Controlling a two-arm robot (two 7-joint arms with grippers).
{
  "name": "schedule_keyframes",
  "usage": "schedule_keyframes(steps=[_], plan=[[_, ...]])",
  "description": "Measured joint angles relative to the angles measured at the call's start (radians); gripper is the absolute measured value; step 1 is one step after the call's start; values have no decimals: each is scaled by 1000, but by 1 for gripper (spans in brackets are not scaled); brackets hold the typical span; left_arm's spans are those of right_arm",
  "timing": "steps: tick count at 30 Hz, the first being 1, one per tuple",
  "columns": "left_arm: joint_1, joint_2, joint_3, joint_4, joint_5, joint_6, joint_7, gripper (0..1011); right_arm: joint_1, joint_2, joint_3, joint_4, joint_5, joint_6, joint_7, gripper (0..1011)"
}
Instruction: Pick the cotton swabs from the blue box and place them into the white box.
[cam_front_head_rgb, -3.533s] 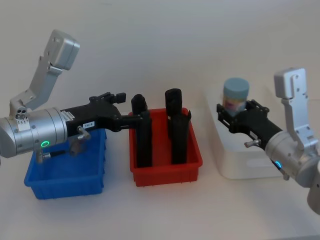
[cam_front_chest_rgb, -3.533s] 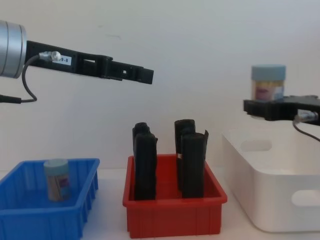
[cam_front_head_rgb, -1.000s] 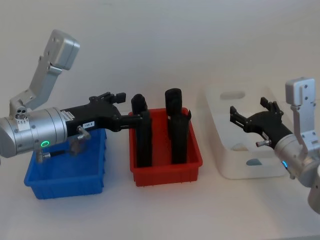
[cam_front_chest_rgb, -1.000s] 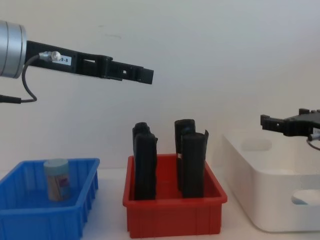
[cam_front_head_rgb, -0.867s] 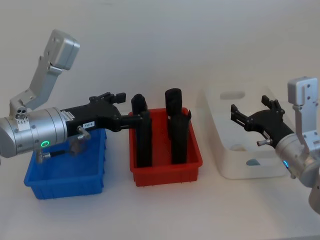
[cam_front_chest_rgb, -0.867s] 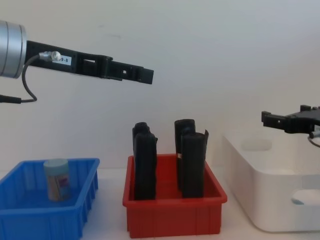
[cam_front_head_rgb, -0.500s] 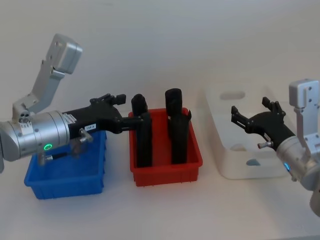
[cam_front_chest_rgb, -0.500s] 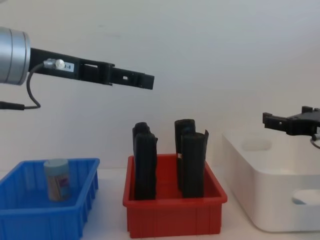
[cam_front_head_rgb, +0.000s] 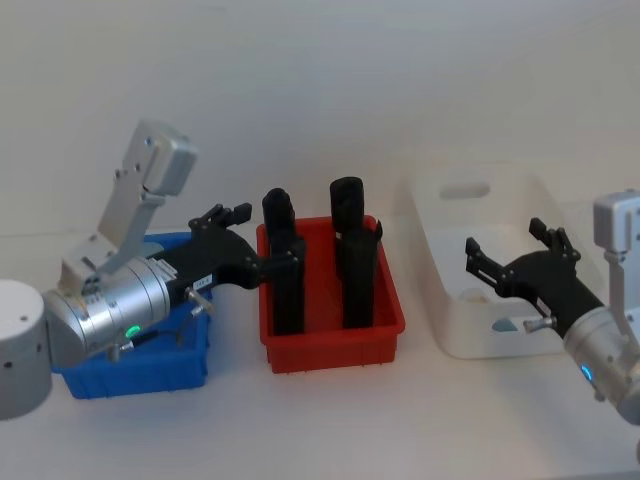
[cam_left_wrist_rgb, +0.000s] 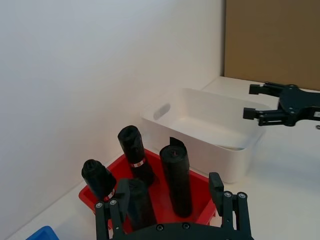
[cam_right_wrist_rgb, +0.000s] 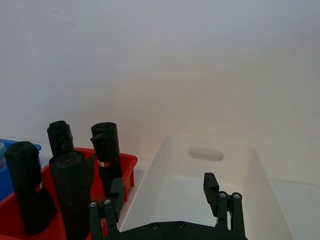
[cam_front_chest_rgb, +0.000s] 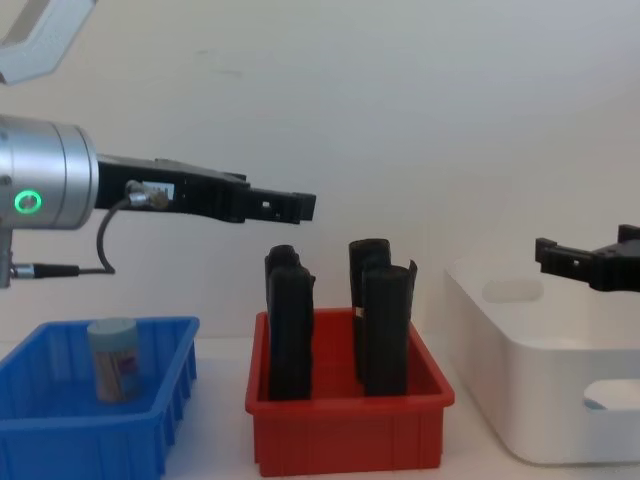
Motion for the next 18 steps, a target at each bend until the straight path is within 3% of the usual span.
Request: schedule_keyframes(steps=[18], plan=[[93,-27,64,-18,68,-165,228,1000,-176,52,-5,-208,36,10,-31,1001]])
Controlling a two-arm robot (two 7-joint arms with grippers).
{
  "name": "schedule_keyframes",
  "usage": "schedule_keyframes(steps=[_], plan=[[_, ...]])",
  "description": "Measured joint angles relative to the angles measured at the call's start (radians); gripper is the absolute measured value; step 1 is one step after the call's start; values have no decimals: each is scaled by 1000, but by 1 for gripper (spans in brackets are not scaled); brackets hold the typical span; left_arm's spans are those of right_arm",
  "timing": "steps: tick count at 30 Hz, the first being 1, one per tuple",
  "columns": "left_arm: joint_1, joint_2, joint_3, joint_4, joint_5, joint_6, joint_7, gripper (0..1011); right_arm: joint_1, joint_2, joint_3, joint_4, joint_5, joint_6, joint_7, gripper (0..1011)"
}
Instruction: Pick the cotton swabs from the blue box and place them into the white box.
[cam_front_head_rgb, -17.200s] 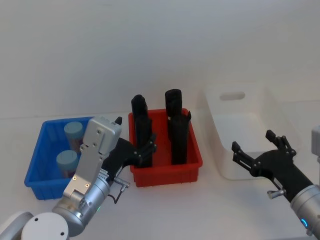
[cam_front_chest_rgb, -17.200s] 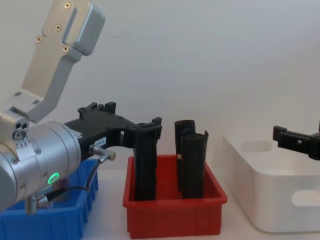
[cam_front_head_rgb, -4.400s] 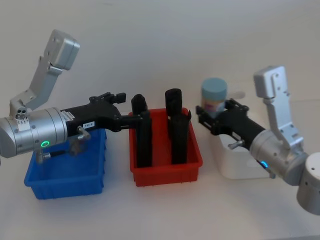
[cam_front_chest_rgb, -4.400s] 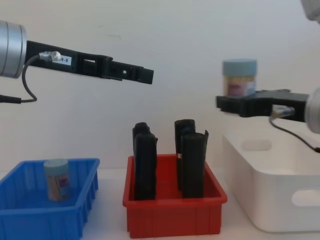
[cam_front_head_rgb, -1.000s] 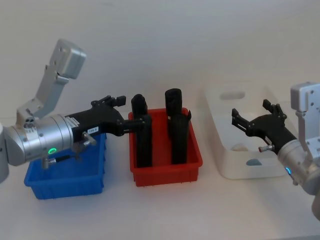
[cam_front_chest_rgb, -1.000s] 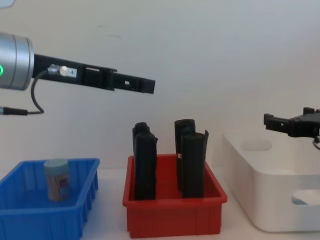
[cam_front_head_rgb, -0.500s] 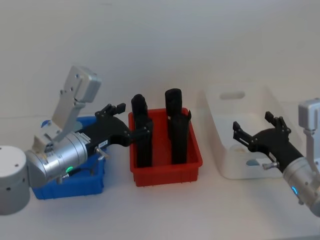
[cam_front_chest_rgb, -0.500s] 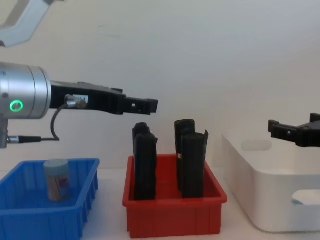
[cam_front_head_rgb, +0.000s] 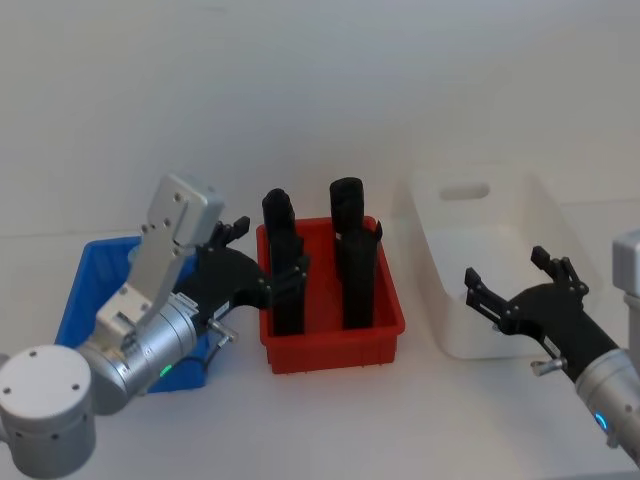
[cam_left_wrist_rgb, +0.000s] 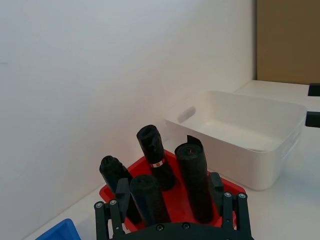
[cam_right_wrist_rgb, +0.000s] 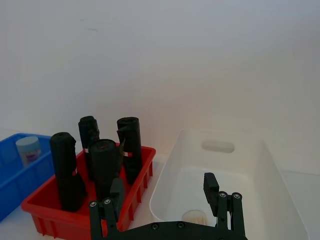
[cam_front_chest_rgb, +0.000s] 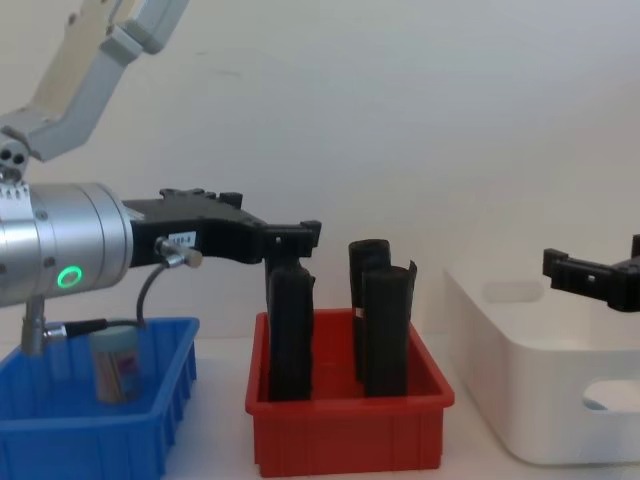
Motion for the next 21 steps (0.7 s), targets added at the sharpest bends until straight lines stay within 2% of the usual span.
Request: schedule_keyframes(steps=[10,16,21], plan=[[57,-16,40,-11,42,-100,140,1000,-65,20,-2,-76,14,4,-12,1001],[87,-25,61,-16,64,-152,213,999,-71,21,-2,-82,15,5,-13,1001],[101,-29,70,-19,74,-175,245,1000,-71,21,-1,-83,15,5,-13,1001]])
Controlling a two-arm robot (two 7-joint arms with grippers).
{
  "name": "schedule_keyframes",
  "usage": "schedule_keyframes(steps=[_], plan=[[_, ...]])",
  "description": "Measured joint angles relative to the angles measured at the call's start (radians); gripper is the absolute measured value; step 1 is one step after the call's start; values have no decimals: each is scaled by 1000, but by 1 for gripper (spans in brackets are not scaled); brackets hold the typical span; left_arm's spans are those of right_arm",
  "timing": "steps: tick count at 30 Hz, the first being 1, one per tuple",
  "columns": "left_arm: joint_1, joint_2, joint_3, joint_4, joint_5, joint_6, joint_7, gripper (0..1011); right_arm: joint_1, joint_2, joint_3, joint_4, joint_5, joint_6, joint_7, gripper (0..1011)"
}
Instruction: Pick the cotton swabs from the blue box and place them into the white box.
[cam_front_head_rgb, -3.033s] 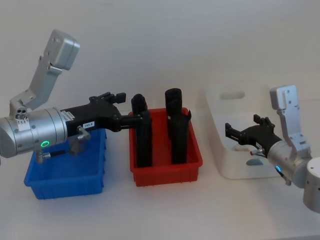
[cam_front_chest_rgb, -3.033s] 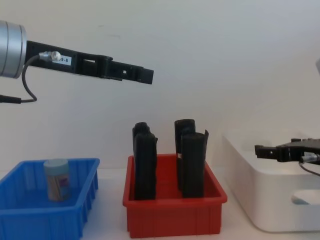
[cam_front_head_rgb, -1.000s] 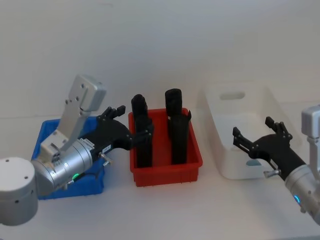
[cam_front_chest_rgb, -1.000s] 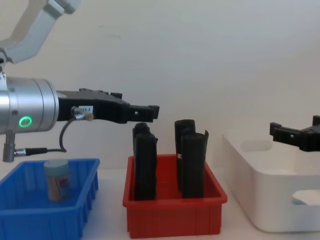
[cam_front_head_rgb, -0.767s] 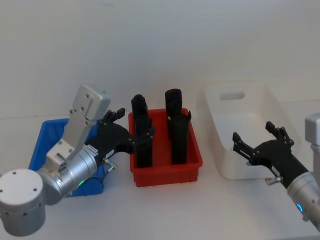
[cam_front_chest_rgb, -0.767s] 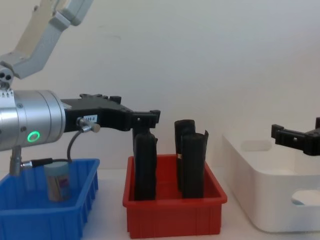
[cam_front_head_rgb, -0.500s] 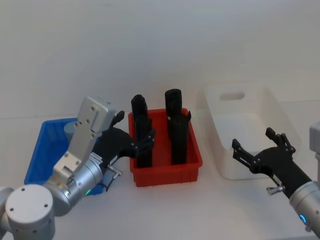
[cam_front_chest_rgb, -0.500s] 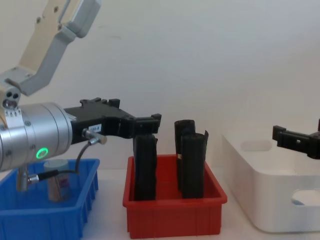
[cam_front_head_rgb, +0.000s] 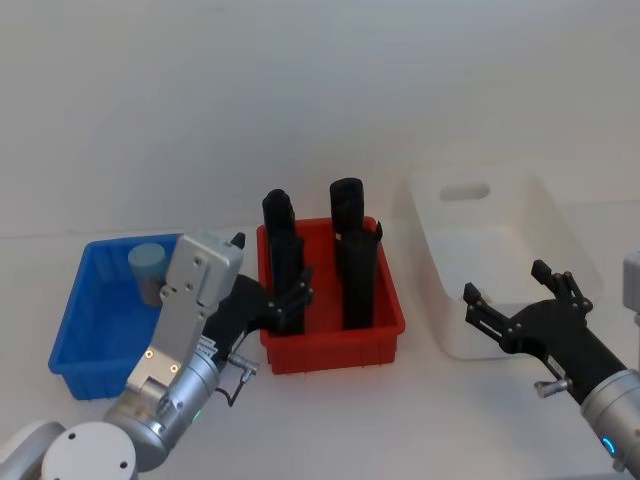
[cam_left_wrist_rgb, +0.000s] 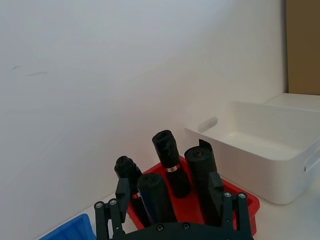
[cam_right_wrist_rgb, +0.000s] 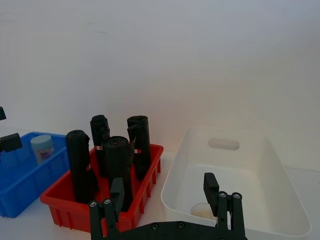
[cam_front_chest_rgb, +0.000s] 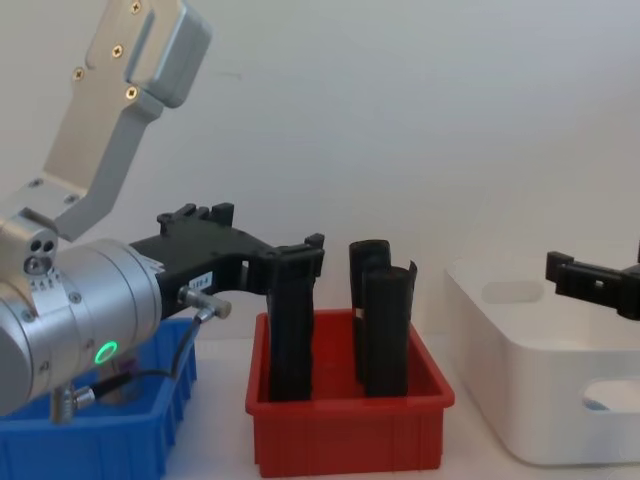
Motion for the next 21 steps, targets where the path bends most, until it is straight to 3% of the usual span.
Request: schedule_keyframes(steps=[21], plan=[[5,-1,3,-1,4,-10,13,1000,0,0,0,0,-1,0,1,1001]])
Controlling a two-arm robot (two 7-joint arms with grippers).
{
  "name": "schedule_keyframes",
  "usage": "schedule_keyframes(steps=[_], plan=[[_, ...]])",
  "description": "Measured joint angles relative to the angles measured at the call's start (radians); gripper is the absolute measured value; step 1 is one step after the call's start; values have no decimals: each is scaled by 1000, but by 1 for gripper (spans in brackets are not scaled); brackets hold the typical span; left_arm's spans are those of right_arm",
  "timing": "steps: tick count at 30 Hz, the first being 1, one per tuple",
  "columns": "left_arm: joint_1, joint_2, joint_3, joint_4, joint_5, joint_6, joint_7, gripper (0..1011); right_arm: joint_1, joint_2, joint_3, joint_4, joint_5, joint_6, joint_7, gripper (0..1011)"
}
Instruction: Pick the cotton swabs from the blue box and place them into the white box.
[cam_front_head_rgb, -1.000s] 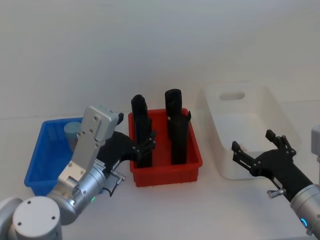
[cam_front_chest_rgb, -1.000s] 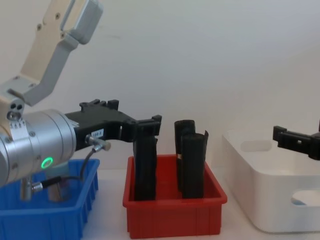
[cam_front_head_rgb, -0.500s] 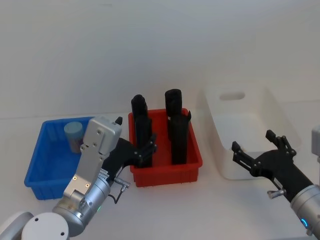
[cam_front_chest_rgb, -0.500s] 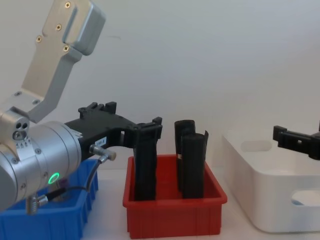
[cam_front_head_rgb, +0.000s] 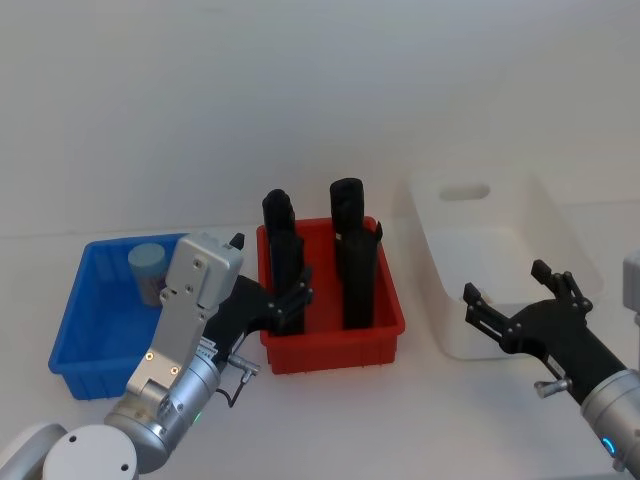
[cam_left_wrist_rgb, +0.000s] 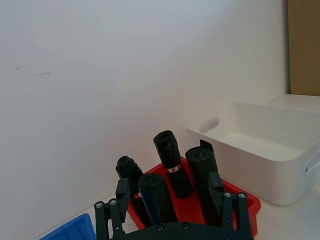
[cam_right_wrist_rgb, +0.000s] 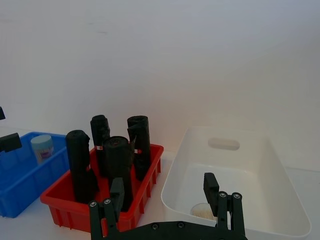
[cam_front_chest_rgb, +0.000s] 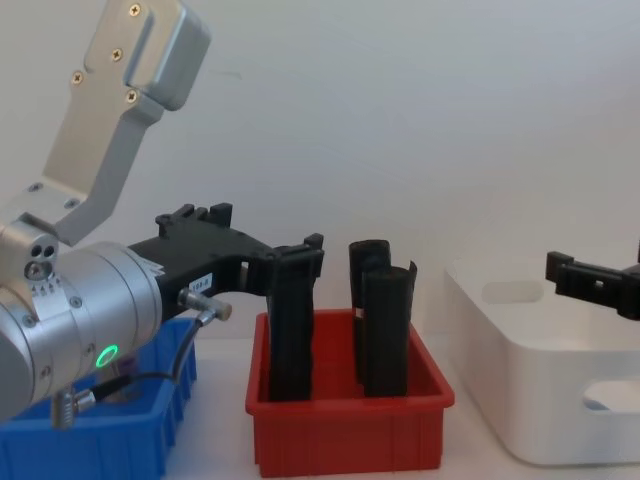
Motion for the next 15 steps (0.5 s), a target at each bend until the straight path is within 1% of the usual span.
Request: schedule_keyframes(steps=[9,15], plan=[[0,0,0,1,0,0,0,1000,0,0,0,1,-1,0,1,1002],[0,0,0,1,0,0,0,1000,15,-6,-1,19,-9,-2,21,1002]])
